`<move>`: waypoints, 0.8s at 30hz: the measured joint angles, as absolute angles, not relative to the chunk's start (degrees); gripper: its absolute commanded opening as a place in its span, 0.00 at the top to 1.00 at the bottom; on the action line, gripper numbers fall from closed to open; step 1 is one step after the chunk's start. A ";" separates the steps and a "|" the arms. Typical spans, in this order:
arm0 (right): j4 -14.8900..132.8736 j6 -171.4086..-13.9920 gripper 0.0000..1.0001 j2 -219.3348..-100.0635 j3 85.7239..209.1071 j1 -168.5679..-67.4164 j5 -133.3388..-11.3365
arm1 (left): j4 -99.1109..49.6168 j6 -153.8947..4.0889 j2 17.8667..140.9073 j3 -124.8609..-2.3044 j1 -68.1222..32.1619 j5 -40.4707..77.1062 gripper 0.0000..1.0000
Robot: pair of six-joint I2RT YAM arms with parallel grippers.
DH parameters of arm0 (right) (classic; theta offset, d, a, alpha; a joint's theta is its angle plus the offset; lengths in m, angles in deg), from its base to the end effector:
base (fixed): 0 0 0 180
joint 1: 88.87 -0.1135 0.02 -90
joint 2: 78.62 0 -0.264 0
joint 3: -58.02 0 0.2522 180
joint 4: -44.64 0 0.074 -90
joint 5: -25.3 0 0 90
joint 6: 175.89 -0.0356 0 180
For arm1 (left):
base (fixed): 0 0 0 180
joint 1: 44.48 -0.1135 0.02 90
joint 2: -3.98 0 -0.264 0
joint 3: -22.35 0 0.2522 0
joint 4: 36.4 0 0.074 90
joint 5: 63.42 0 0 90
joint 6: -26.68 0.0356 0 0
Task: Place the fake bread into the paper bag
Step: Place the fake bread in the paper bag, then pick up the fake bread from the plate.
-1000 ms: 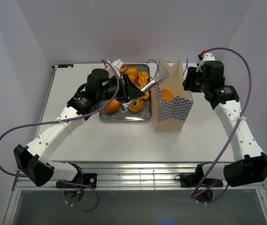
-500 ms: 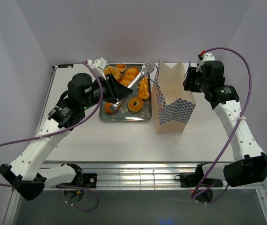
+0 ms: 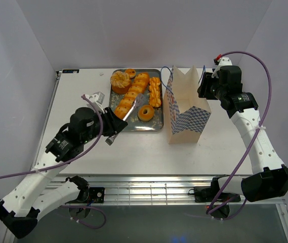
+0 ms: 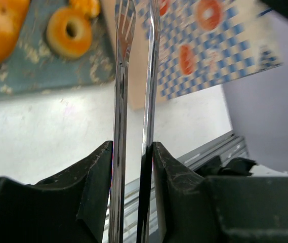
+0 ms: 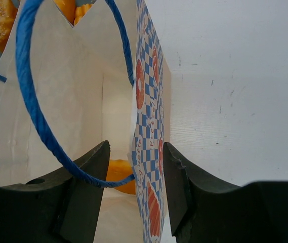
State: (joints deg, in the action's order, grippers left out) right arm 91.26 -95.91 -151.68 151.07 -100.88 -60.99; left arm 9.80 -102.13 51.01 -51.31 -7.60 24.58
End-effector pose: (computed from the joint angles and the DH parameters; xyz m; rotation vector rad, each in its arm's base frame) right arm 0.2724 0.0556 0.4032 0.0053 2.0390 0.1756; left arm 0.1342 -0.1023 0.3830 -0.0092 2.0230 -0.9039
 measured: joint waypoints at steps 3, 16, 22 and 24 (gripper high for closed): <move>91.26 -95.91 0.48 -151.68 151.07 -100.88 -61.01 | 10.79 -103.57 53.96 -46.20 -7.60 24.71 0.54; 91.37 -95.49 0.48 -151.68 151.07 -100.88 -60.73 | 4.89 -106.79 65.98 -39.58 -10.66 20.99 0.48; 91.35 -95.47 0.48 -151.50 151.05 -100.88 -60.66 | 2.44 -107.62 65.80 -38.44 -13.32 17.15 0.45; 91.35 -95.47 0.48 -151.48 151.05 -100.88 -60.80 | 0.75 -108.21 65.43 -36.25 -15.49 14.46 0.45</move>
State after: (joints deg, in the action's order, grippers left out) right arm 91.35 -95.47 -151.48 151.05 -100.88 -60.80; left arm 0.75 -108.21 65.43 -36.25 -15.49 14.46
